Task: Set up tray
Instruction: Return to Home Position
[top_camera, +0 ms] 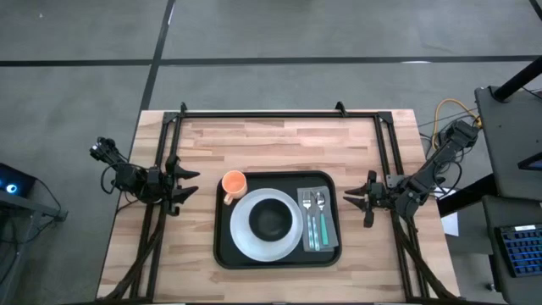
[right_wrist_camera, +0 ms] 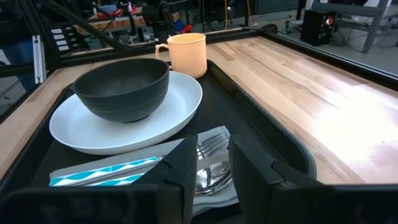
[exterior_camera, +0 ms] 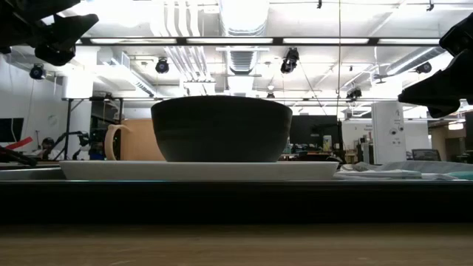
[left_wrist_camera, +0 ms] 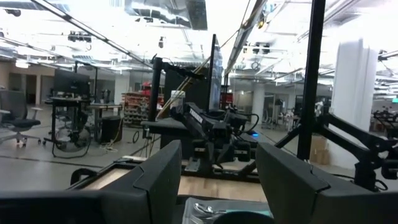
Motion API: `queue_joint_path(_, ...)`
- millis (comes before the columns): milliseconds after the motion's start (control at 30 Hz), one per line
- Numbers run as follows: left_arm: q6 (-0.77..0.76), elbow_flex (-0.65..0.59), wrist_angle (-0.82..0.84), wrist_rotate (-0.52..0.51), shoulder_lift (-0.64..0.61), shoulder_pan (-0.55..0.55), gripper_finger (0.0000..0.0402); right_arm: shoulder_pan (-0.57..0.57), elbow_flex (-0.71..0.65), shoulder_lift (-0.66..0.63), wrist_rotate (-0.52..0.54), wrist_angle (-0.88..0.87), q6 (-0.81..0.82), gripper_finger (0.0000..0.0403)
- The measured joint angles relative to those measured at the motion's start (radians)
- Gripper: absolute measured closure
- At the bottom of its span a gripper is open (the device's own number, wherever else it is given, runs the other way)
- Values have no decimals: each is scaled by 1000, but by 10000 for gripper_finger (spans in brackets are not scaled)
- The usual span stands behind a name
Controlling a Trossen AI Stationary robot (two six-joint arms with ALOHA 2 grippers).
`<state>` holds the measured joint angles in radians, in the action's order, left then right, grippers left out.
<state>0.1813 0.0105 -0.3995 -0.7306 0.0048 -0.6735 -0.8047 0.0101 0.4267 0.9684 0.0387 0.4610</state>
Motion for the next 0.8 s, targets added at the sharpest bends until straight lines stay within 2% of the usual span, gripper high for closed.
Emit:
queue_joint_path(333, -15, 0, 4, 0, 1, 0, 214, 0, 0, 0, 0, 0, 0, 335)
queue_joint_path(800, -68, 2, -8, 0, 21, 0, 214, 0, 0, 0, 0, 0, 0, 317)
